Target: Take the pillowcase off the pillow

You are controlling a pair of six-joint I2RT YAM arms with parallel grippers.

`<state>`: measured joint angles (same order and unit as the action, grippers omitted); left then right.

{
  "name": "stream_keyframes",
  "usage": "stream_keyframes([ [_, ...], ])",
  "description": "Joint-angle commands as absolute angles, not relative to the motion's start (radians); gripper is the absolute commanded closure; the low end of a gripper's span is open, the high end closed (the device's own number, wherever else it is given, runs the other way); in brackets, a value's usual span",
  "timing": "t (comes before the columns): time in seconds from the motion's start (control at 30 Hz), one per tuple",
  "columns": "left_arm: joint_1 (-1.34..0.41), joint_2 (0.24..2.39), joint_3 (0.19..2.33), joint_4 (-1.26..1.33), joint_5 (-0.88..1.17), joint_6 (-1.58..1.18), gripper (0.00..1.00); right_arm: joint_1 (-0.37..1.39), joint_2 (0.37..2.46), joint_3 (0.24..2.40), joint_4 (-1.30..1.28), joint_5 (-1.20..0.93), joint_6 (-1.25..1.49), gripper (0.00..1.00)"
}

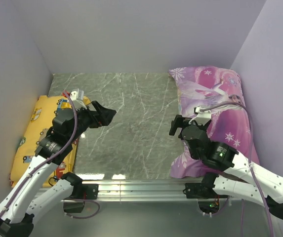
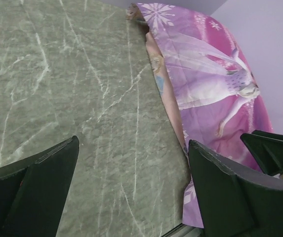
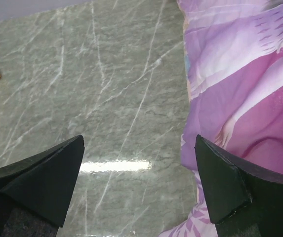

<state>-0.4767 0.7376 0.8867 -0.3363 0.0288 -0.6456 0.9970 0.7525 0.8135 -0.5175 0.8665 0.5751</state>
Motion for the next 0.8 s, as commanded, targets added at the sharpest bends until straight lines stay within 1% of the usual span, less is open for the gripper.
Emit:
stream_keyframes([
  [0.0, -0.477, 0.745, 0.917, -0.359, -0.030, -0.627, 0.02, 0.996, 0.779, 0.887, -0.549, 0.936, 0.565, 0.00],
  [0.13, -0.479, 0.746, 0.922, -0.370, -0.051, -0.618, 0.01, 0.951, 0.828, 0.926, -0.572, 0.939, 0.537, 0.00],
  [0.2, -0.479, 0.749, 0.922, -0.370, -0.046, -0.620, 0.01, 0.896, 0.856, 0.955, -0.565, 0.882, 0.486, 0.00],
  [0.23, -0.479, 0.752, 0.925, -0.374, -0.051, -0.623, 0.01, 0.790, 0.892, 0.968, -0.551, 0.843, 0.450, 0.00],
  [0.3, -0.479, 0.771, 0.931, -0.377, -0.049, -0.626, 0.01, 0.662, 0.935, 1.011, -0.534, 0.690, 0.419, 0.00],
  [0.33, -0.479, 0.782, 0.943, -0.380, -0.045, -0.627, 0.01, 0.572, 0.981, 1.028, -0.529, 0.663, 0.410, 0.00],
  [0.4, -0.479, 0.817, 0.960, -0.391, -0.037, -0.629, 0.01, 0.507, 1.037, 1.087, -0.511, 0.664, 0.381, 0.00],
  [0.47, -0.479, 0.844, 0.986, -0.393, -0.028, -0.629, 0.01, 0.407, 1.145, 1.146, -0.523, 0.651, 0.379, 0.00],
  [0.57, -0.477, 0.900, 1.017, -0.394, -0.009, -0.627, 0.01, 0.322, 1.325, 1.271, -0.535, 0.640, 0.362, 0.00],
  [0.67, -0.477, 0.948, 1.032, -0.396, 0.017, -0.614, 0.01, 0.282, 1.520, 1.428, -0.603, 0.690, 0.354, 0.00],
  [0.77, -0.477, 0.968, 1.038, -0.397, 0.032, -0.606, 0.01, 0.271, 1.666, 1.476, -0.618, 0.716, 0.344, 0.00],
])
